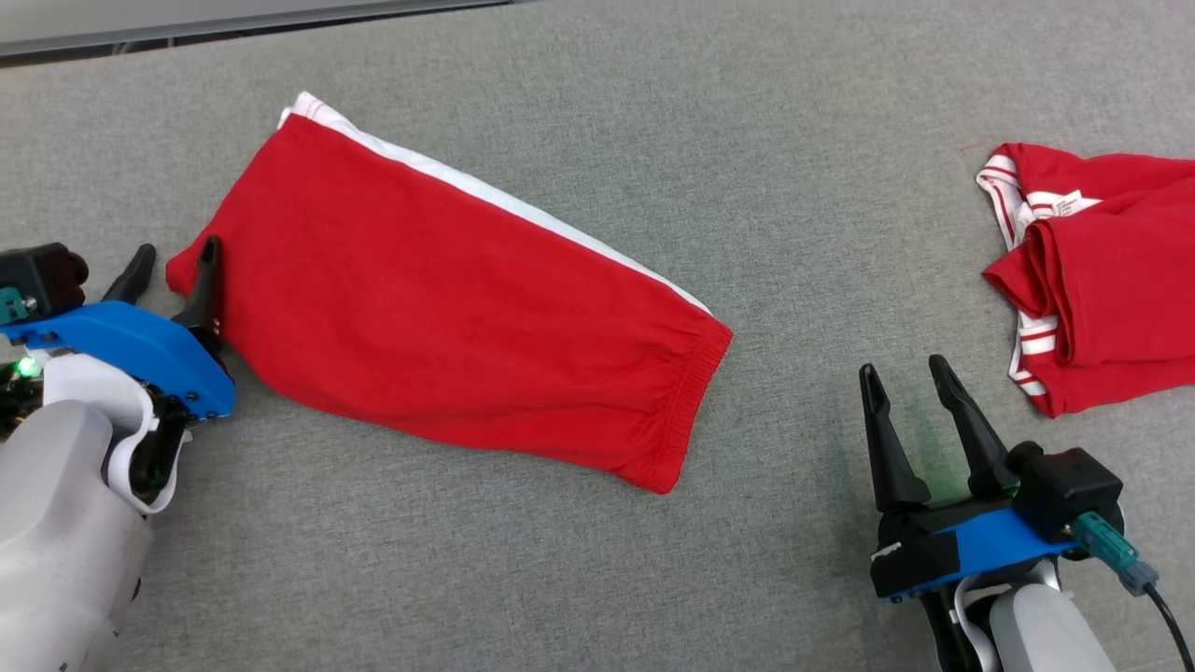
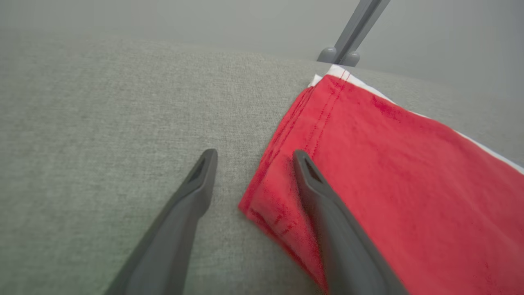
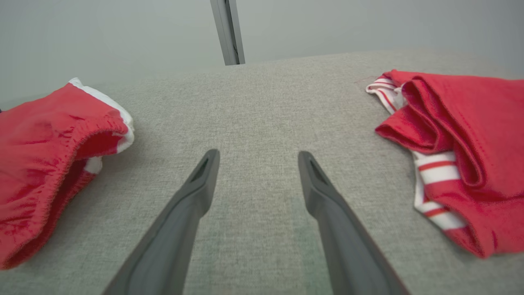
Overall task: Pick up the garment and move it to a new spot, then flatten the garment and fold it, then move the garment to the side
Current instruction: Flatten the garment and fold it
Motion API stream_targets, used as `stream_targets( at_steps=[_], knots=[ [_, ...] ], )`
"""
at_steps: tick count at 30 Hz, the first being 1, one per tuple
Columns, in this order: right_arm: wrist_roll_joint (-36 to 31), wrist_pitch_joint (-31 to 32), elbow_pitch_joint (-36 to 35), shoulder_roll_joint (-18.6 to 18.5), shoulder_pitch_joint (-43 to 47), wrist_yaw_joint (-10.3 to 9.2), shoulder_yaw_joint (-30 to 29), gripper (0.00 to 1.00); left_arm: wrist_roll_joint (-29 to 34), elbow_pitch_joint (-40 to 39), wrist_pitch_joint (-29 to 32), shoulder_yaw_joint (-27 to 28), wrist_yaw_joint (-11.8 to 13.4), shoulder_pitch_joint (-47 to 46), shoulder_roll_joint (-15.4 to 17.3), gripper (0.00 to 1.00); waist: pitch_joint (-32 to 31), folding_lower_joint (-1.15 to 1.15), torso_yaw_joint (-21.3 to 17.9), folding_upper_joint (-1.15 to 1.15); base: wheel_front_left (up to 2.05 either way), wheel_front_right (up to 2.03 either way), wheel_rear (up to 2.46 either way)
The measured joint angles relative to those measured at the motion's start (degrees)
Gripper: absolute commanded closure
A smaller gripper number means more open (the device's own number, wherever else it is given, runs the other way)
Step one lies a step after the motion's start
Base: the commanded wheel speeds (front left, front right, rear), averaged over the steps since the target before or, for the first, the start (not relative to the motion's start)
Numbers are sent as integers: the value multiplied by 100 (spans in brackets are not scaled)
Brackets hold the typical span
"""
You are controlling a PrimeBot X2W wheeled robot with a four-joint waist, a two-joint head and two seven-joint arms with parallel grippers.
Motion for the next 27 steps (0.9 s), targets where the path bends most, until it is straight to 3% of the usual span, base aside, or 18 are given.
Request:
stream_targets(
  at_steps=[10,11,13,27],
  knots=[
    [90,0,-11,0,-129,0,91,0,-856,-316,457,-870,0,-146,149,0,121,0,50,0,0,0,0],
    [99,-1,-8,-1,-142,0,105,0,-869,-316,457,-958,0,-148,177,7,120,0,61,0,0,0,0],
    [99,0,3,0,-177,0,121,0,-979,-316,437,-1085,0,-163,198,100,114,0,80,0,0,0,0],
    [37,-1,323,0,36,0,-21,0,-1666,-203,-756,-1489,0,534,-181,100,-721,-1,510,0,0,0,0]
  ],
)
